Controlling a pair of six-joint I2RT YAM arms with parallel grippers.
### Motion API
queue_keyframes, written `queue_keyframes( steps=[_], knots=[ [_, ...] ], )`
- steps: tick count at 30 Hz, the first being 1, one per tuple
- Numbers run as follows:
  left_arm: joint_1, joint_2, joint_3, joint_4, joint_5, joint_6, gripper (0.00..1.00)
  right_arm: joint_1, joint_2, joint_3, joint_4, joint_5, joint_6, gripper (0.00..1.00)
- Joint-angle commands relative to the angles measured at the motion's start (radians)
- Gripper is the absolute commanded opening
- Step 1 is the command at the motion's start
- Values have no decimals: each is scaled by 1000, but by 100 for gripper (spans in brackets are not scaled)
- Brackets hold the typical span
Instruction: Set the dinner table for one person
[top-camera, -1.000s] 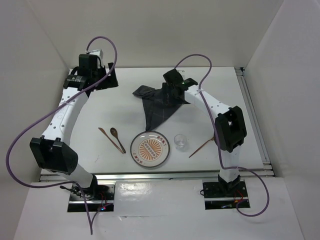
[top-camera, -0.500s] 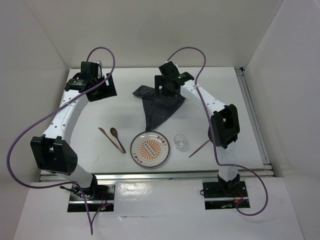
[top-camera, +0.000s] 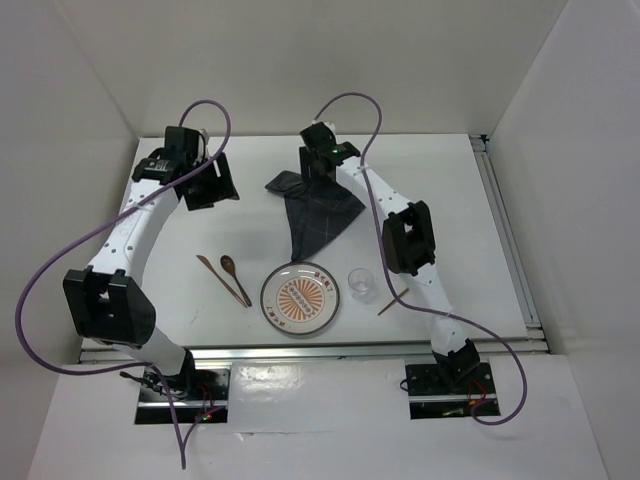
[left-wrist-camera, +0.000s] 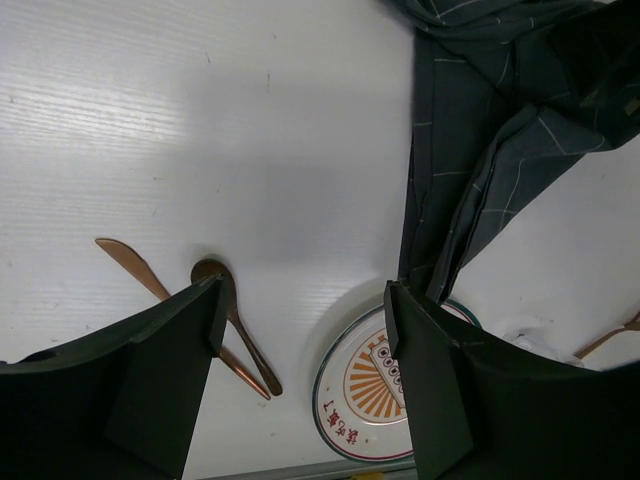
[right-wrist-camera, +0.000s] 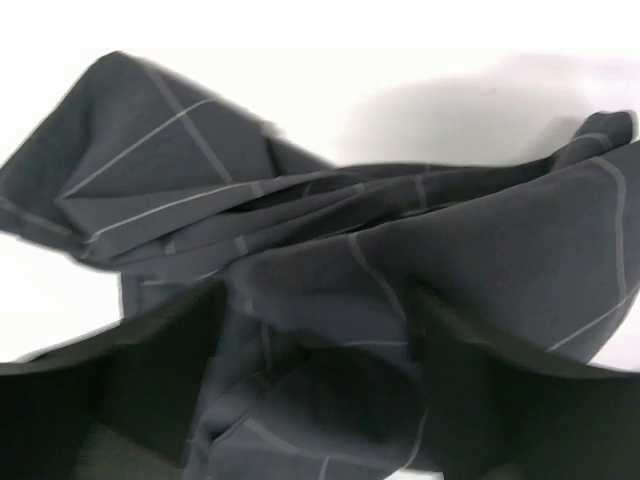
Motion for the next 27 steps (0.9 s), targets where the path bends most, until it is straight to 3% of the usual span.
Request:
queue_keyframes(
  steps=[1,3,4,9,10,11,13,14,15,21,27],
  knots=[
    [1,24,41,-16,59,-22,80,-29,14,37,62,39,1,73],
    [1,47,41,-5,80,-34,80,-38,34,63,62,39,1,59],
    [1,47,41,-5,80,-34,80,-38,43,64,62,39,1,42],
    [-46,122,63,-5,89,-43,80,-49,22,21,73,30,1,12],
    [-46,122,73,-5,89,-43,80,-49,12,8,73,30,1,12],
    [-55,138,84,-5,89,-43,80,-49,12,8,73,30,1,22],
    [-65,161,93,-5,89,-43,83,-49,-23,-18,82,18,1,64],
    [-65,161,93,-5,89,-43,83,-49,-23,-28,93,-2,15,72],
    [-75,174,102,-5,89,-52,84,-49,-35,-28,105,-2,27,74],
    [-106,277,170,16,108,-71,84,-49,80,74,87,-2,61,76],
    [-106,467,366,16,172,-115,86,-49,29,-54,126,-2,112,34]
  ],
)
